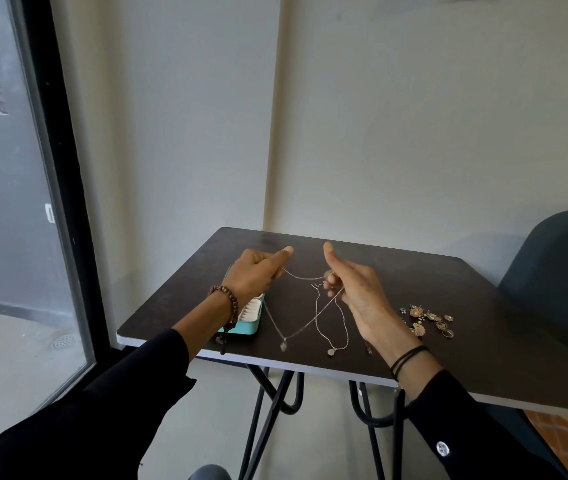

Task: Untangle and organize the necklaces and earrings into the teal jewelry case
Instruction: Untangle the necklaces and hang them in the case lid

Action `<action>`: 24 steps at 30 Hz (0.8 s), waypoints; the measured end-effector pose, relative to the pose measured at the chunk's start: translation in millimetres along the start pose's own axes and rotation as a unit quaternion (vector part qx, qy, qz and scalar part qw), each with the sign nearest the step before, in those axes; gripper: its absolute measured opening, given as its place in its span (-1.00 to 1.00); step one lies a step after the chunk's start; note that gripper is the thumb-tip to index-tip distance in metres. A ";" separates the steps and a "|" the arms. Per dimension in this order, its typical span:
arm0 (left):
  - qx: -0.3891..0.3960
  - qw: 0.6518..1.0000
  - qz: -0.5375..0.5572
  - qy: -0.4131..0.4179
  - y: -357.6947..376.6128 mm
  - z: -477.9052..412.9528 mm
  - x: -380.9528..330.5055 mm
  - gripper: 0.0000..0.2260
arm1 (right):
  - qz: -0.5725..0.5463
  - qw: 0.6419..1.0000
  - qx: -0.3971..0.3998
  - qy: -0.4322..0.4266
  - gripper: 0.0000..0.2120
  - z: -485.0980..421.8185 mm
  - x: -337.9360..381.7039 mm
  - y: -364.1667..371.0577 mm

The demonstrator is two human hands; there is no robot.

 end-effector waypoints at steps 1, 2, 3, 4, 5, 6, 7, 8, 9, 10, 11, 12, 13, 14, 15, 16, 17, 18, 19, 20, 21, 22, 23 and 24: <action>0.024 1.000 -0.007 -0.007 4.6 1.7 -1.1 -0.47 | 0.005 1.000 0.003 0.005 -0.48 0.2 2.6 2.4; 0.050 0.999 -0.014 -0.016 9.9 4.5 -3.6 -0.43 | 0.009 1.000 0.007 0.011 -0.47 1.0 5.5 4.8; 0.074 0.997 -0.023 -0.022 14.8 7.6 -6.8 -0.39 | 0.012 1.000 0.012 0.014 -0.48 1.7 8.4 7.2; 0.094 0.995 -0.031 -0.023 18.9 10.4 -10.3 -0.35 | 0.015 1.000 0.018 0.014 -0.49 2.4 11.4 9.2; 0.111 0.993 -0.037 -0.019 22.4 12.8 -14.2 -0.31 | 0.020 0.999 0.026 0.008 -0.49 2.5 14.5 11.1; 0.125 0.991 -0.040 -0.015 24.9 14.3 -17.2 -0.30 | 0.026 0.999 0.034 0.001 -0.49 3.4 18.3 12.9; 0.137 0.990 -0.040 -0.010 26.4 15.3 -19.3 -0.30 | 0.032 0.999 0.041 -0.006 -0.50 4.0 21.3 14.2; 0.147 0.989 -0.035 -0.006 26.5 16.0 -21.0 -0.33 | 0.038 0.998 0.046 -0.011 -0.50 4.6 23.7 15.3; 0.155 0.988 -0.026 0.000 25.8 16.2 -22.3 -0.38 | 0.044 0.998 0.050 -0.014 -0.51 5.0 25.3 16.0; 0.163 0.987 -0.011 0.007 24.6 16.1 -23.1 -0.46 | 0.047 0.997 0.056 -0.015 -0.51 5.2 26.3 16.4; 0.168 0.986 0.007 0.014 23.4 16.4 -23.9 -0.54 | 0.048 0.997 0.063 -0.015 -0.51 5.3 26.8 16.7; 0.170 0.985 0.024 0.021 22.4 16.6 -24.4 -0.61 | 0.049 0.996 0.067 -0.012 -0.50 5.2 27.0 16.5; 0.168 0.985 0.036 0.028 21.2 16.4 -24.6 -0.65 | 0.050 0.996 0.070 -0.007 -0.50 4.8 26.6 15.8; 0.162 0.985 0.045 0.035 19.9 15.9 -24.9 -0.67 | 0.049 0.996 0.072 -0.001 -0.49 4.5 26.1 15.0; 0.156 0.986 0.053 0.042 18.7 15.6 -25.5 -0.67 | 0.045 0.996 0.077 0.005 -0.50 3.9 25.1 14.2; 0.148 0.986 0.063 0.046 16.9 14.4 -25.0 -0.67 | 0.036 0.996 0.085 0.010 -0.51 3.6 24.0 13.5; 0.142 0.986 0.078 0.047 14.7 13.1 -23.8 -0.68 | 0.024 0.995 0.095 0.014 -0.52 3.2 21.9 12.9; 0.135 0.986 0.091 0.047 12.3 11.3 -22.3 -0.68 | 0.014 0.994 0.104 0.017 -0.54 3.0 19.9 12.3; 0.127 0.986 0.100 0.047 9.8 9.7 -20.5 -0.68 | 0.004 0.993 0.115 0.018 -0.56 3.0 18.1 12.1; 0.118 0.986 0.105 0.046 7.0 8.1 -18.3 -0.69 | -0.007 0.992 0.125 0.016 -0.59 2.8 16.4 12.2; 0.111 0.987 0.110 0.043 4.9 6.8 -16.1 -0.69 | -0.018 0.991 0.132 0.011 -0.63 1.9 15.0 12.8; 0.105 0.987 0.113 0.040 3.2 5.8 -14.3 -0.70 | -0.023 0.990 0.138 0.002 -0.68 1.2 14.5 13.1; 0.101 0.987 0.116 0.037 1.9 5.4 -13.0 -0.72 | -0.020 0.990 0.140 -0.009 -0.71 0.4 13.9 13.3; 0.098 0.987 0.119 0.035 0.8 4.9 -11.7 -0.74 | -0.011 0.990 0.138 -0.019 -0.75 -0.2 13.5 13.4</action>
Point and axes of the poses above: each hand's wrist, its own z-axis away from the middle knuckle, its own y-axis out of the palm, x = y × z, the point moved 6 cm from there along -z, towards the middle knuckle, and after that the axes turned 14 degrees about z, right-handed, at the moved point
